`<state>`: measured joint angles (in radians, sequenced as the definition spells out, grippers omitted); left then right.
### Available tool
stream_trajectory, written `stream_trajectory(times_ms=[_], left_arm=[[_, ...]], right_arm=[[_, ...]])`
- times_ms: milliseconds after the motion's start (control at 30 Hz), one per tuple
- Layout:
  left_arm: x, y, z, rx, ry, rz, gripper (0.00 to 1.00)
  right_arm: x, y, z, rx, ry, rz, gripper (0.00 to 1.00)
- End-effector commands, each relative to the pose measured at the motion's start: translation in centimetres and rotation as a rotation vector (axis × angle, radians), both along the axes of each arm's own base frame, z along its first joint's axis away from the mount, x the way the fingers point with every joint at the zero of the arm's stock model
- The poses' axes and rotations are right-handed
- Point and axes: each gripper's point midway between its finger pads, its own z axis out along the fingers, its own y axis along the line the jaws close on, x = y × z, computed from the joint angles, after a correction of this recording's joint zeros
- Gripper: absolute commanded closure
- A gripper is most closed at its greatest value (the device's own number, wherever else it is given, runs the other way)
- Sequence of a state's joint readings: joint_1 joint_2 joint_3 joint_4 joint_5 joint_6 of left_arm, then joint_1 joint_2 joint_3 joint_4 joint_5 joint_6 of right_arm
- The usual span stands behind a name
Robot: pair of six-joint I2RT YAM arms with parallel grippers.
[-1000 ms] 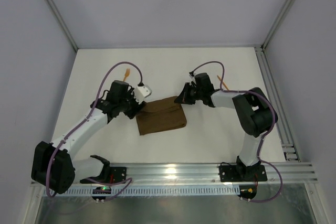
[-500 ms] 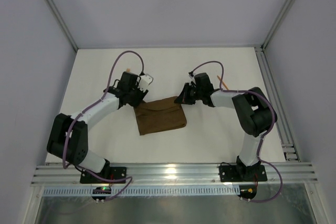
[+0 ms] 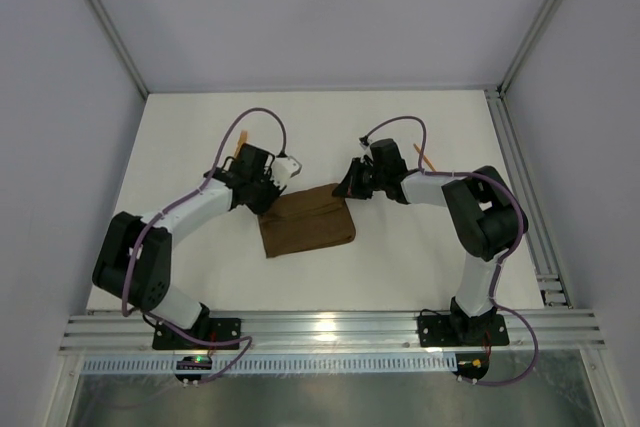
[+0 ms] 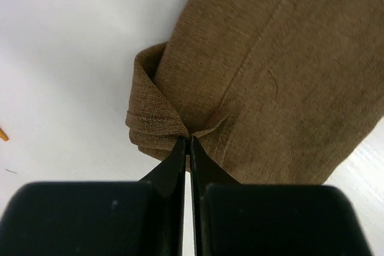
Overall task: Fold the napkin into a case and place the utensils inside
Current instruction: Smooth out the 2/3-rectangle-folded napkin at the center of the board.
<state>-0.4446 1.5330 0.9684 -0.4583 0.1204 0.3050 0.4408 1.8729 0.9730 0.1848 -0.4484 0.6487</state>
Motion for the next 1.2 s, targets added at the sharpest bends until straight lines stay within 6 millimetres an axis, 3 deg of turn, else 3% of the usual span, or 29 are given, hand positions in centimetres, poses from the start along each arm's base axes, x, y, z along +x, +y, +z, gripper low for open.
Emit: stream_trajectory(times_ms=[0,200,300,533,733,800,833,933,967,1100,1167], left_arm=[[-3.1,0.0,0.2,0.014,0.033,-0.165,1.0],[-4.8,2.2,-0.9,0.148,0.035,-0.279,1.0],[-5.6,2.6,-2.3,0.21,0.058,-0.313,0.98],[-6.2,0.5,-3.6,0.122,0.1,-0.32,0.99],[-6.3,0.6,-3.7,0.127,0.102,-0.318,1.0],[-6.5,0.7,-4.0,0.13,0.112,-0.314,1.0],[-6.6,0.8,-4.2,0.13,0.116,-0.316,1.0],[-6.9,0.9,-4.4,0.127,0.117,-0.316,1.0],[-6.9,0.9,-4.4,0.125,0.114,-0.314,1.0],[-6.6,0.6,-3.8,0.11,0.092,-0.31,1.0],[-6.5,0.4,-3.5,0.101,0.078,-0.311,0.99]], right_arm=[[1.4,0.2,1.5,0.005,-0.057,-0.006,0.97],[1.5,-0.2,1.6,-0.006,-0.066,-0.024,0.97],[1.3,-0.1,1.1,-0.007,-0.055,-0.022,0.97],[1.2,-0.2,0.2,-0.012,-0.037,-0.027,0.97],[1.2,-0.7,-0.5,-0.056,-0.032,-0.034,0.97],[1.2,-1.5,-0.9,-0.102,-0.031,-0.047,0.89],[1.2,-1.8,-0.1,-0.11,-0.053,-0.052,0.74],[1.4,-3.2,1.2,-0.173,-0.11,-0.081,0.56],[1.7,-3.5,2.8,-0.178,-0.15,-0.092,0.52],[2.1,-5.3,5.1,-0.279,-0.209,-0.13,0.44],[2.1,-4.3,6.4,-0.317,-0.272,-0.104,0.44]])
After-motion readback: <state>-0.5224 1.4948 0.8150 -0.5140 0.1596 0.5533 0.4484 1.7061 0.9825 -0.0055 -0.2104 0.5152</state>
